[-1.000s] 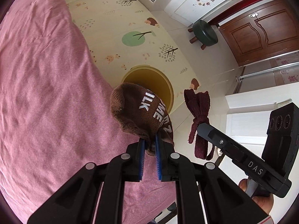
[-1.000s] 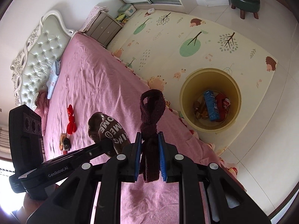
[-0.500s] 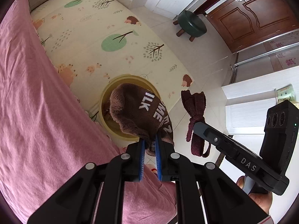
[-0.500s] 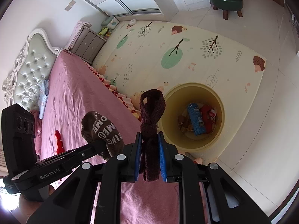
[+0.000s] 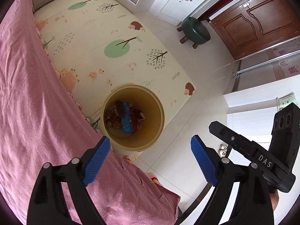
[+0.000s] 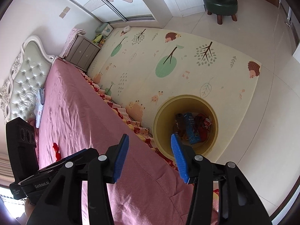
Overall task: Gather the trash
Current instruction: 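Open both grippers to drop the socks into the bin, then move both open grippers back to the remaining items on the bed, then grasp the grey knit sock with the left gripper while the right grasps the red cloth, then carry the grey sock and red cloth in both grippers to the bin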
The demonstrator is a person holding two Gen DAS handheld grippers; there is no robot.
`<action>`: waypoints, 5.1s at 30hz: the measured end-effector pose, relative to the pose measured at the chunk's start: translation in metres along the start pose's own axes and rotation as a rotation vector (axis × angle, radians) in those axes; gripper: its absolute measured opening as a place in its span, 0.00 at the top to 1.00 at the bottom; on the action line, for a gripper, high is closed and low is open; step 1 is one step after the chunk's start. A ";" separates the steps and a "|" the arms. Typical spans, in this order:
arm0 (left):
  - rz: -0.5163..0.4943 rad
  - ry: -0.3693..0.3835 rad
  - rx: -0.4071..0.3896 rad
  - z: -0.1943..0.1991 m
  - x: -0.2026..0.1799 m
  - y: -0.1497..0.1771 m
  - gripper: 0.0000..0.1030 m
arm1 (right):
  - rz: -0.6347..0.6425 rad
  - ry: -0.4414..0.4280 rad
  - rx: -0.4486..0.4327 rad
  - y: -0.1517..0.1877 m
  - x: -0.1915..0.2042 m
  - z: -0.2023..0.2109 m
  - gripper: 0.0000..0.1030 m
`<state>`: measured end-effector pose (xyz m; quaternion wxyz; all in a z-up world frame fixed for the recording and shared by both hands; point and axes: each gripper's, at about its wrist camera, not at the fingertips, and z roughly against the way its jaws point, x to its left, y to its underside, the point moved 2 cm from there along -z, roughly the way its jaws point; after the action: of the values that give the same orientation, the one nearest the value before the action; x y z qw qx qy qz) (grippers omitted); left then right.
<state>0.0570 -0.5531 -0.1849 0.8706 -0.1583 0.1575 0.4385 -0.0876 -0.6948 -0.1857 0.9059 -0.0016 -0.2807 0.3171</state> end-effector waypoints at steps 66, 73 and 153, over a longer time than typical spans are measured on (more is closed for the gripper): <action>0.869 -0.204 -0.295 0.213 0.515 0.189 0.15 | 0.794 -0.186 0.500 0.218 0.495 -0.249 0.51; 0.982 -0.202 -0.282 0.195 0.563 0.180 0.15 | 0.788 -0.164 0.512 0.212 0.505 -0.281 0.51; 0.923 -0.092 -0.246 0.178 0.469 0.225 0.64 | 0.813 -0.054 0.592 0.278 0.443 -0.260 0.76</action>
<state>0.1631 -0.0175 -0.2498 0.5659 -0.1542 0.1198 0.8010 0.1695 -0.1722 -0.2299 0.6632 0.1542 -0.1788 0.7103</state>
